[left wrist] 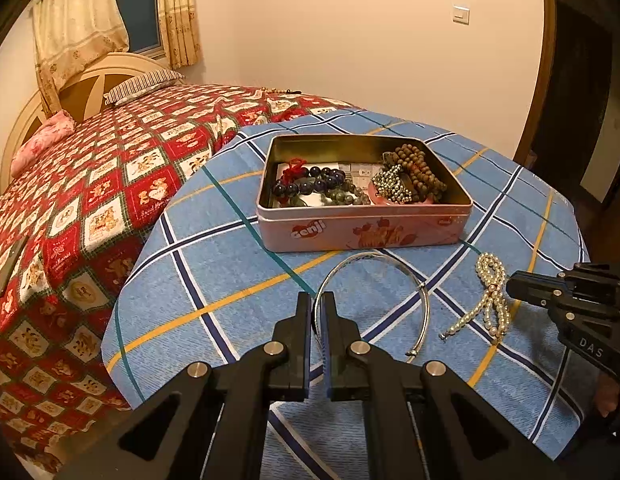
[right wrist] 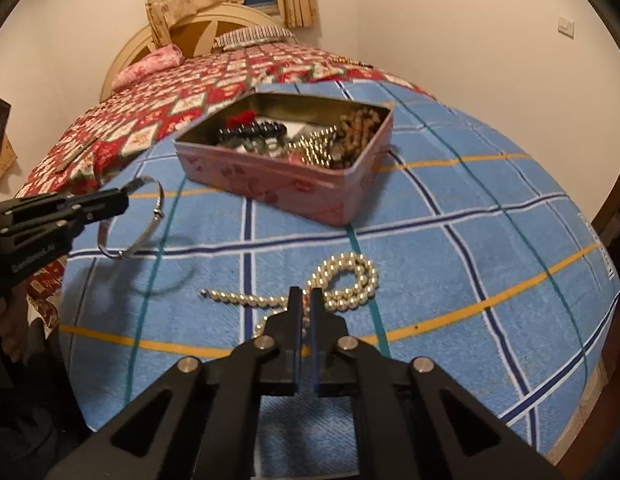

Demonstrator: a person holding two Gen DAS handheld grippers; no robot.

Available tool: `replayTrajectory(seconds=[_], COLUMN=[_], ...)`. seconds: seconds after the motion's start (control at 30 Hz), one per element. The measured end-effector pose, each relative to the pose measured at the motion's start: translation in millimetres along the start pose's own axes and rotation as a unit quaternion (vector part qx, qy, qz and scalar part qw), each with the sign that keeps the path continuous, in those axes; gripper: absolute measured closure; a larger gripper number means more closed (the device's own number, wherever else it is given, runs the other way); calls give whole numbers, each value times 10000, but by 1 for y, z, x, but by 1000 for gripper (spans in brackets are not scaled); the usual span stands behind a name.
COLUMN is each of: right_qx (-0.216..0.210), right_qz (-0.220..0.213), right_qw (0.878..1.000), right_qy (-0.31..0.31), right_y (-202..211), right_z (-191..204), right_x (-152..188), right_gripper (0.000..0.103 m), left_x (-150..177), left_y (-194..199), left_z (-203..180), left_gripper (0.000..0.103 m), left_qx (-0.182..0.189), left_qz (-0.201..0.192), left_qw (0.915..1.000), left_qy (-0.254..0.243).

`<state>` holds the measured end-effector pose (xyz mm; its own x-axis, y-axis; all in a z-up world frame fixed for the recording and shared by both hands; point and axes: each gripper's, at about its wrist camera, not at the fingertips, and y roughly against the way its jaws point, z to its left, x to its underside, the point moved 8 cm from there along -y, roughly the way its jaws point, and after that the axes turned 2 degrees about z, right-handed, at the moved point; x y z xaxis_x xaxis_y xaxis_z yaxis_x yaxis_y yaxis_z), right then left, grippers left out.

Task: Organize jewelry
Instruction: 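Grasp the silver bangle with the left tool while the right tool grasps the pearl necklace, then carry the silver bangle and pearl necklace into the tin and open both tools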

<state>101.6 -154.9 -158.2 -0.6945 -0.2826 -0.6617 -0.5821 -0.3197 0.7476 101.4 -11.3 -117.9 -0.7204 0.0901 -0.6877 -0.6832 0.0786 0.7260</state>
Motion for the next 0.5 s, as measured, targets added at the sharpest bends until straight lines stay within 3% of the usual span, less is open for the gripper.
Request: replayTrajectory(seconds=[0.17, 0.2, 0.23, 0.3, 0.4, 0.47, 0.5], right_qx=[54, 110, 141, 134, 318, 385, 399], right_qz=[155, 168, 204, 239, 417, 450, 459], right_qw=[9999, 9998, 9997, 9996, 9986, 9981, 9979], right_qy=[50, 13, -26, -42, 105, 194, 219], right_y=[-7, -10, -13, -16, -25, -30, -29], right_z=[2, 1, 1, 2, 6, 8, 9], right_x=[0, -1, -1, -2, 1, 2, 3], right_gripper=[98, 90, 68, 52, 55, 69, 87], left_x=[0, 1, 1, 2, 4, 6, 6], left_y=[-1, -1, -1, -2, -6, -7, -6], left_z=[-2, -2, -2, -2, -1, 0, 1], left_gripper=[100, 100, 100, 100, 100, 100, 100], left_qx=[12, 14, 14, 11, 9, 18, 19], left_qz=[28, 30, 35, 53, 86, 98, 88], left_qw=[10000, 10000, 10000, 10000, 10000, 9999, 10000], left_qy=[-17, -19, -19, -17, -1, 12, 24])
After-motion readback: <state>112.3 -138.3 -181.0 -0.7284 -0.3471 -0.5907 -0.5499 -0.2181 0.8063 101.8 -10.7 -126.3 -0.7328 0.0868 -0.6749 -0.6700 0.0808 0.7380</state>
